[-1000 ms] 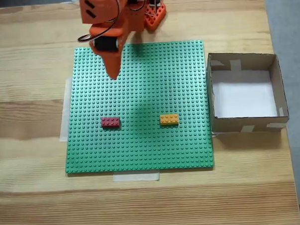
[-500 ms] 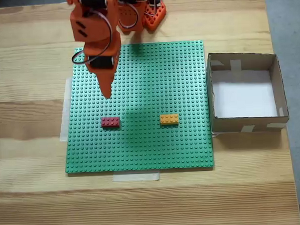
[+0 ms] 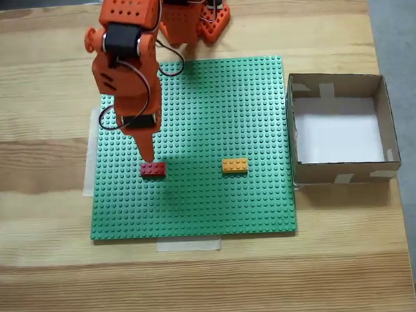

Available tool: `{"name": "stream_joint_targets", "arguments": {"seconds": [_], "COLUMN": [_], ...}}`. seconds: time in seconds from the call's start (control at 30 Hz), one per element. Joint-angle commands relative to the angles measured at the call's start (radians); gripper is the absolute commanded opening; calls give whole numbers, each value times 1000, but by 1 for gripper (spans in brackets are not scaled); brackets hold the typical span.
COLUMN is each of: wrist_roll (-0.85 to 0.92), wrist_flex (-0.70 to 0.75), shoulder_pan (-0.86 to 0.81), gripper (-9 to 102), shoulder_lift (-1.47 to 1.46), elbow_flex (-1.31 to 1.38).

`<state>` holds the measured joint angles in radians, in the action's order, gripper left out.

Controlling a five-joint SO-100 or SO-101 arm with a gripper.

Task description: Pick the red lego block and put it in the box.

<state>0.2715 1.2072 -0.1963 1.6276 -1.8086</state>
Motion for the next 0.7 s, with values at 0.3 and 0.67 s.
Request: {"name": "stream_joint_targets", "arguments": {"seconds": [0.3, 0.67], "wrist_roll": [-17, -61], "wrist_flex": [-29, -25], "shoulder_pan": [29, 54], "gripper": [23, 23], "shoulder_lift": [-156, -235], "elbow_flex": [133, 204]}}
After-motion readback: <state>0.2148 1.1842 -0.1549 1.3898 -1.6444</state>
